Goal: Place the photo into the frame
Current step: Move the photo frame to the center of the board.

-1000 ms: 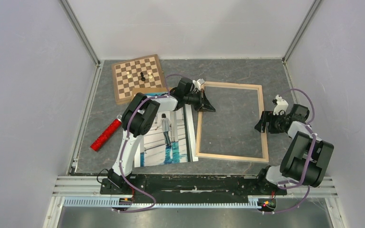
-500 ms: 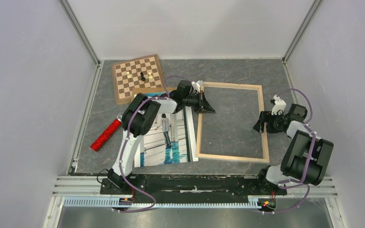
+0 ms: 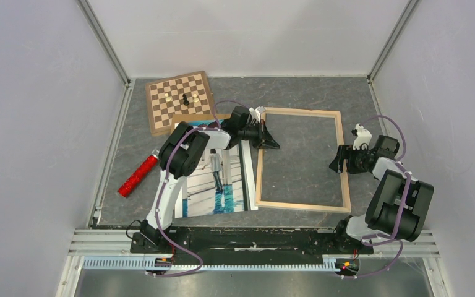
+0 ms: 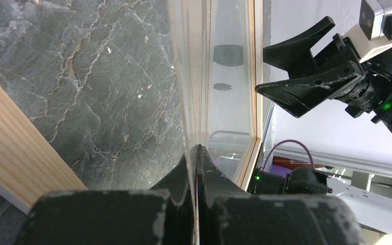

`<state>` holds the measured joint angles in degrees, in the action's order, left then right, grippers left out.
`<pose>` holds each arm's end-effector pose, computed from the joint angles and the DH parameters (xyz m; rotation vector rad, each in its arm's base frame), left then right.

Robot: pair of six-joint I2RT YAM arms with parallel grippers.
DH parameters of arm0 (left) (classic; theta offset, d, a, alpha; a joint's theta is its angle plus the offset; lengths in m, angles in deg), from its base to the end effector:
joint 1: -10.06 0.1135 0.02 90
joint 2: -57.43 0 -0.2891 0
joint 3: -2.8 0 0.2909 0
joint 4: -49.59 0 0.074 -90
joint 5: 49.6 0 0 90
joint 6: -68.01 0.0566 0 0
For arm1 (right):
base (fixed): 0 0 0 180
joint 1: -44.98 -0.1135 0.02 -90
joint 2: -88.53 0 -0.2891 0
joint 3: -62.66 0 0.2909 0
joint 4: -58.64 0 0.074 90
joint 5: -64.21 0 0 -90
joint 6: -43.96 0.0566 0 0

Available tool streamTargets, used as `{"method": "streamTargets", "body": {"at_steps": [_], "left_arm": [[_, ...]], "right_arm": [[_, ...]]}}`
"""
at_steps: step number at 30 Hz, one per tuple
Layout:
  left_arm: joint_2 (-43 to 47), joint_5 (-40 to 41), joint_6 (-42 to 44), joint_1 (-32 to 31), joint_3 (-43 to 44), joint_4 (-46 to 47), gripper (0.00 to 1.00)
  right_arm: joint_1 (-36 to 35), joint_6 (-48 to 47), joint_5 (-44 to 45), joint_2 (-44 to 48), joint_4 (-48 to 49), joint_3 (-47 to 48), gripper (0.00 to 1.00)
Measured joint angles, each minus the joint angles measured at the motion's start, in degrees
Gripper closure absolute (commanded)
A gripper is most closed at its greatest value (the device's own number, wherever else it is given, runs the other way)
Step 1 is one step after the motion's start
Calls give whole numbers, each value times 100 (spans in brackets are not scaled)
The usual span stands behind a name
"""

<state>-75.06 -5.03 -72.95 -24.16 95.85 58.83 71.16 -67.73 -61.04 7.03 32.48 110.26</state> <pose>0.4224 -0.3360 0.0847 0.2173 2.4047 -1.6370 0.2645 -0.0937 0.1330 -0.1093 2.3983 0.4351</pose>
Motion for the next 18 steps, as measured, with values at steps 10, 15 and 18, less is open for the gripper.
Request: {"method": "streamTargets", "body": {"at_steps": [10, 15, 18], "left_arm": [[0, 31, 2, -4, 0, -22, 98], [0, 39, 4, -4, 0, -44, 98], [0, 42, 7, -7, 0, -48, 98]], "right_arm": [[-11, 2, 2, 4, -4, 0, 21], [-20, 2, 4, 4, -4, 0, 20], [-20, 2, 9, 9, -11, 7, 20]]}}
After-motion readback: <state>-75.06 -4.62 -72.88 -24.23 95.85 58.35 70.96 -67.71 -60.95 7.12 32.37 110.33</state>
